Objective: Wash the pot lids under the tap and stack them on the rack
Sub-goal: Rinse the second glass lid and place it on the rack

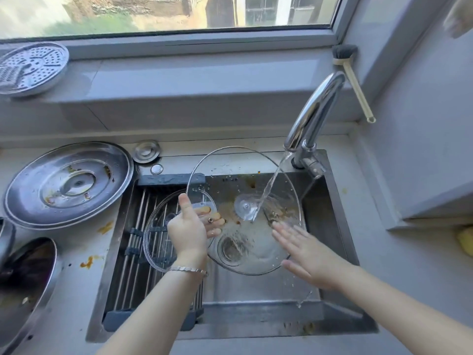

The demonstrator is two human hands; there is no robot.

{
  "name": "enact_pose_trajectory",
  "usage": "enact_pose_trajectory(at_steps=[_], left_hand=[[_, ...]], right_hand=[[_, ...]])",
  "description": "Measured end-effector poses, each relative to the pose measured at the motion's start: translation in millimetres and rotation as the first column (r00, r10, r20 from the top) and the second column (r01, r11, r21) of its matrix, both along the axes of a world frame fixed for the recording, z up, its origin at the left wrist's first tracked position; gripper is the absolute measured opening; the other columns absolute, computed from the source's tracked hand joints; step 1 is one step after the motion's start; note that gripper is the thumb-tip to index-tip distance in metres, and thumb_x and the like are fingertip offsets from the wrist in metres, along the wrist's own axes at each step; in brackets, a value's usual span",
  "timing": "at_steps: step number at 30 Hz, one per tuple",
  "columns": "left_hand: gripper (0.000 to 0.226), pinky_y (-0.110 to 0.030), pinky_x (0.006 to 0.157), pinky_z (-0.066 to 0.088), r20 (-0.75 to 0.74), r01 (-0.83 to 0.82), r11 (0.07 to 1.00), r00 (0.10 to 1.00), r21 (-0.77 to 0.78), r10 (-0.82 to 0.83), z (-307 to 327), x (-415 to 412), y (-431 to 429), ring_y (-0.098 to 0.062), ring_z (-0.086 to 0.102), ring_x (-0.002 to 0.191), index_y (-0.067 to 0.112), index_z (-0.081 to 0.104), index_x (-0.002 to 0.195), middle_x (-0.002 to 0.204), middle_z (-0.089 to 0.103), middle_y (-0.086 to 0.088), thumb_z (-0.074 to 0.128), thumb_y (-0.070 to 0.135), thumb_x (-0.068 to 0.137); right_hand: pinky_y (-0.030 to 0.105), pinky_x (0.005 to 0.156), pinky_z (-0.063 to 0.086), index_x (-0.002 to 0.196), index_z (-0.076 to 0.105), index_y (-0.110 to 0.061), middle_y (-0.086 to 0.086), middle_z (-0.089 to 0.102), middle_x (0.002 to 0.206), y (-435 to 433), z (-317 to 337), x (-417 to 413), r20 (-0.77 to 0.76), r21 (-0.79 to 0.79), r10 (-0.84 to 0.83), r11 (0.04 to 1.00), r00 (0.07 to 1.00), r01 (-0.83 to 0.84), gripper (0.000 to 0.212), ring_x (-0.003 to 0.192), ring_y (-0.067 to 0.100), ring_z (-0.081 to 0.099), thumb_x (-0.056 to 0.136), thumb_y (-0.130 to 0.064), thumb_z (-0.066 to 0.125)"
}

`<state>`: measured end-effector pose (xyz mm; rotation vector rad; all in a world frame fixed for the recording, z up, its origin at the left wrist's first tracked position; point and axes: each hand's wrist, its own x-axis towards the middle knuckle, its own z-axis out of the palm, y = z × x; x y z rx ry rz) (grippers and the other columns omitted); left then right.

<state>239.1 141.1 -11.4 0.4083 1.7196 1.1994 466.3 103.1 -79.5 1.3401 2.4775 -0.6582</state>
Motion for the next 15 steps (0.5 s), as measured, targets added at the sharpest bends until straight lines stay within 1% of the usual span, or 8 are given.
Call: enact_pose_trajectory(at_steps=[2, 4, 5, 7, 9, 12, 13, 15], left_hand=[[0.052, -0.022, 0.036, 0.047, -0.102, 0.1, 0.995, 0.99, -0.024, -0.102, 5, 2, -1, -0.024, 0.063, 0.047, 0.0, 0.059, 0.078, 0.064, 0.064, -0.018, 0.039, 0.044, 0.096], [0.037, -0.025, 0.04, 0.047, -0.152, 0.215, 0.972, 0.962, -0.09, -0.227, 8, 6, -1, -0.024, 0.061, 0.048, -0.001, 0.057, 0.08, 0.063, 0.062, -0.016, 0.046, 0.031, 0.096], [0.031, -0.027, 0.044, 0.05, -0.157, 0.268, 0.954, 0.945, -0.133, -0.287, 8, 8, -1, -0.023, 0.06, 0.047, -0.002, 0.056, 0.084, 0.062, 0.06, -0.016, 0.046, 0.024, 0.096], [0.024, -0.033, 0.051, 0.054, -0.132, 0.338, 0.913, 0.918, -0.226, -0.373, 7, 16, -2, -0.021, 0.06, 0.043, -0.006, 0.053, 0.091, 0.062, 0.059, -0.017, 0.044, 0.016, 0.096], [0.017, -0.036, 0.052, 0.056, -0.08, 0.375, 0.878, 0.907, -0.296, -0.414, 8, 26, -4, -0.024, 0.06, 0.043, -0.008, 0.05, 0.093, 0.064, 0.058, -0.019, 0.044, 0.008, 0.094], [0.013, -0.027, 0.04, 0.054, -0.01, 0.419, 0.855, 0.897, -0.305, -0.442, 18, 40, -7, -0.028, 0.061, 0.052, -0.007, 0.051, 0.089, 0.083, 0.059, -0.026, 0.046, 0.004, 0.091], [0.018, -0.028, 0.043, 0.055, 0.045, 0.44, 0.851, 0.894, -0.286, -0.446, 21, 43, -8, -0.029, 0.062, 0.057, -0.008, 0.053, 0.087, 0.087, 0.061, -0.028, 0.047, 0.009, 0.092], [0.035, -0.035, 0.06, 0.06, 0.089, 0.53, 0.798, 0.844, -0.288, -0.529, 27, 43, -7, -0.032, 0.066, 0.067, -0.005, 0.055, 0.079, 0.089, 0.066, -0.027, 0.046, 0.024, 0.095]], right_hand=[[0.03, 0.115, -0.01, 0.149, -0.003, -0.017, 0.002, -0.016, 0.153, 1, -2, 12, 0.056, -0.087, -0.151, 0.984, 0.987, 0.156, 0.111, 0.146, 0.018, -0.003, 0.059, -0.077, -0.03], [0.035, 0.115, -0.006, 0.15, 0.007, -0.019, 0.002, -0.007, 0.158, 0, 14, 8, 0.069, -0.173, -0.266, 0.946, 0.962, 0.274, 0.13, 0.146, 0.017, -0.004, 0.044, -0.085, -0.029], [0.033, 0.115, -0.004, 0.15, 0.008, -0.023, -0.001, -0.004, 0.158, -3, 24, 1, -0.002, -0.22, -0.315, 0.926, 0.949, 0.306, 0.125, 0.145, 0.015, -0.003, 0.047, -0.09, -0.017], [0.027, 0.115, 0.004, 0.149, 0.005, -0.03, -0.008, -0.001, 0.158, -11, 49, -21, -0.17, -0.345, -0.322, 0.905, 0.931, 0.25, 0.107, 0.144, 0.009, 0.003, 0.061, -0.089, 0.021], [0.025, 0.115, 0.014, 0.149, 0.004, -0.03, -0.011, 0.009, 0.157, -20, 63, -43, -0.227, -0.347, -0.265, 0.921, 0.937, 0.176, 0.095, 0.143, 0.007, 0.013, 0.077, -0.069, 0.051], [0.032, 0.096, 0.039, 0.147, 0.022, -0.025, -0.002, 0.045, 0.143, -29, 65, -59, -0.259, -0.073, -0.26, 0.966, 0.93, 0.249, 0.059, 0.125, 0.024, 0.048, 0.094, -0.03, 0.047], [0.034, 0.088, 0.043, 0.143, 0.031, -0.025, 0.001, 0.055, 0.132, -28, 65, -58, -0.257, 0.003, -0.294, 0.952, 0.921, 0.305, 0.05, 0.114, 0.028, 0.055, 0.095, -0.021, 0.043], [0.036, 0.078, 0.046, 0.127, 0.051, -0.023, 0.004, 0.067, 0.111, -20, 66, -48, -0.285, 0.009, -0.389, 0.913, 0.876, 0.408, 0.035, 0.099, 0.03, 0.061, 0.094, -0.015, 0.042]])
